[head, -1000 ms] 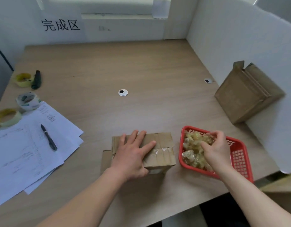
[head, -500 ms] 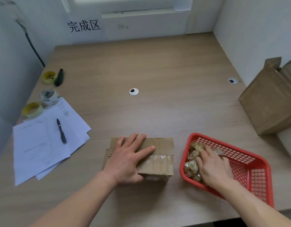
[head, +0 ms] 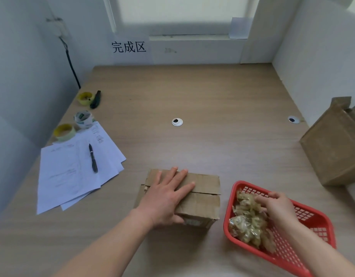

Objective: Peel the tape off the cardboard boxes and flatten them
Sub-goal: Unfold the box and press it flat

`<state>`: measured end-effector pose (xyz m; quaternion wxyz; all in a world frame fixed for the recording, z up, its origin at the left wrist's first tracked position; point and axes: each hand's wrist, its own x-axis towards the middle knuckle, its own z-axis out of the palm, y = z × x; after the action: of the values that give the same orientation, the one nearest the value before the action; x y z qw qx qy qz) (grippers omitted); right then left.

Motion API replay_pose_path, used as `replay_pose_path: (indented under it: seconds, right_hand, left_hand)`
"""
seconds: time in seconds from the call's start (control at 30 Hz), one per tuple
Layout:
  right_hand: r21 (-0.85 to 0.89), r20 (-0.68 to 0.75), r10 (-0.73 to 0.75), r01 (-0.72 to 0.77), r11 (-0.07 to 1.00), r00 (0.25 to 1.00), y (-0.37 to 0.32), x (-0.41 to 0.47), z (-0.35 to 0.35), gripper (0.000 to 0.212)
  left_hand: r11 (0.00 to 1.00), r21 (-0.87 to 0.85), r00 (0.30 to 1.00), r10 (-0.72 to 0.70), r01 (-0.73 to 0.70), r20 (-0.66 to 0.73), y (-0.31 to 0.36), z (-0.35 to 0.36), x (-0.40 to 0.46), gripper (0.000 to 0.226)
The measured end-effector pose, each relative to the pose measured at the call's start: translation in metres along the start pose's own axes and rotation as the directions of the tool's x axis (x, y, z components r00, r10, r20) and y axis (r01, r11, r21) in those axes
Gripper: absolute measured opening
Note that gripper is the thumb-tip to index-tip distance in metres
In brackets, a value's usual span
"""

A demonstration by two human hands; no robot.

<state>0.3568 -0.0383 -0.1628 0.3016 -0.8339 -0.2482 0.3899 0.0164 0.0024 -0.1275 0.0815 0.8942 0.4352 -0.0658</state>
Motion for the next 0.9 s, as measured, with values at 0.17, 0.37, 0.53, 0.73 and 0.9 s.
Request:
replay_pose_path:
  seconds: [0.17,0.37,0.53,0.73,0.9]
  right_hand:
    - [0.284,0.002,0.144,-0.139,0.949,0.99,0.0,-0.004,-0.003,0.028]
    - [-0.464,-0.315,-0.252,0.084,0.882,0.915,0.001,-0.032,0.003,0.021]
    - [-0.887,-0.131,-0.34,0.044,0.46,0.931,-0.006,-0.059,0.017,0.057]
    - [-0.874,-0.188,-0.391,0.028,0.485,0.901,-0.025,-0.079,0.027,0.054]
    - [-0.405,-0.079,-0.564,0.49,0.772,0.822,-0.053,-0.111,0.061,0.026]
  left_hand:
    - [0.985,-0.126,0.981,-0.136,0.119,-0.14,-0.013,0.002,-0.032,0.098]
    - [0.851,-0.471,0.891,-0.381,0.233,-0.248,-0.032,0.011,-0.066,0.087]
    - [0.761,-0.605,0.855,-0.456,0.232,-0.247,-0.037,0.016,-0.073,0.076]
    - [0.778,-0.585,0.871,-0.433,0.23,-0.233,-0.038,0.018,-0.073,0.067]
    - [0.713,-0.649,0.833,-0.509,0.266,-0.217,-0.039,0.013,-0.071,0.054]
